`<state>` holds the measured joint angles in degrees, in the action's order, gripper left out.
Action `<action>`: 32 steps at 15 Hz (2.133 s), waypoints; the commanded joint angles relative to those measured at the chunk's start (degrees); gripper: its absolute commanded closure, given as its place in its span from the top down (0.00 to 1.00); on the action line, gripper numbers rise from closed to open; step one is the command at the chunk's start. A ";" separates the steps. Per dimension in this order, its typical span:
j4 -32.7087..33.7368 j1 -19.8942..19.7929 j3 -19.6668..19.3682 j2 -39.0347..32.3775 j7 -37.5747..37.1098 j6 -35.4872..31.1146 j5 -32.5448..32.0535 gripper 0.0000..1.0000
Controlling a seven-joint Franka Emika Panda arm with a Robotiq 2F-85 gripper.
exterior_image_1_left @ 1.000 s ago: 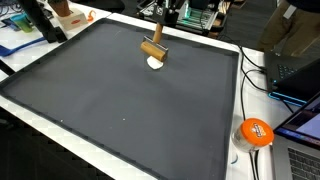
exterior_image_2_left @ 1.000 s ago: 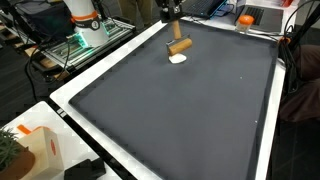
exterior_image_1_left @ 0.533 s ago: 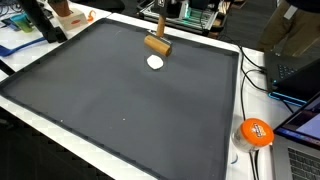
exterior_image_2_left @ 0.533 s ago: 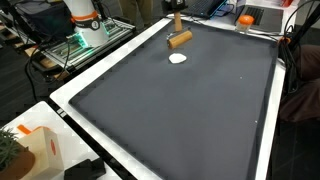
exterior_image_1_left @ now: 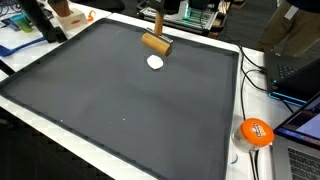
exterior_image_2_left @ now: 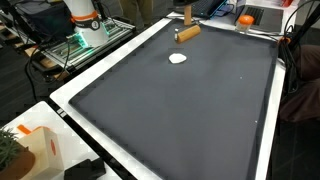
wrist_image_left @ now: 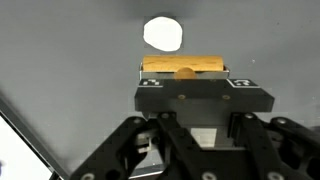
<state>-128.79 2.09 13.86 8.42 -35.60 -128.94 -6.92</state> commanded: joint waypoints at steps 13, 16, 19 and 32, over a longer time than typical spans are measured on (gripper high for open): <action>13.83 2.61 -4.76 -11.74 -0.55 8.37 1.39 0.22; 18.56 3.40 -5.50 -14.54 0.02 12.54 1.82 0.22; 23.35 4.27 -5.88 -17.31 0.99 15.46 2.66 0.22; 39.73 5.66 -8.51 -30.33 7.82 29.61 5.83 0.22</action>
<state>-93.53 7.05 6.72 -19.30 -30.64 -103.59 -3.16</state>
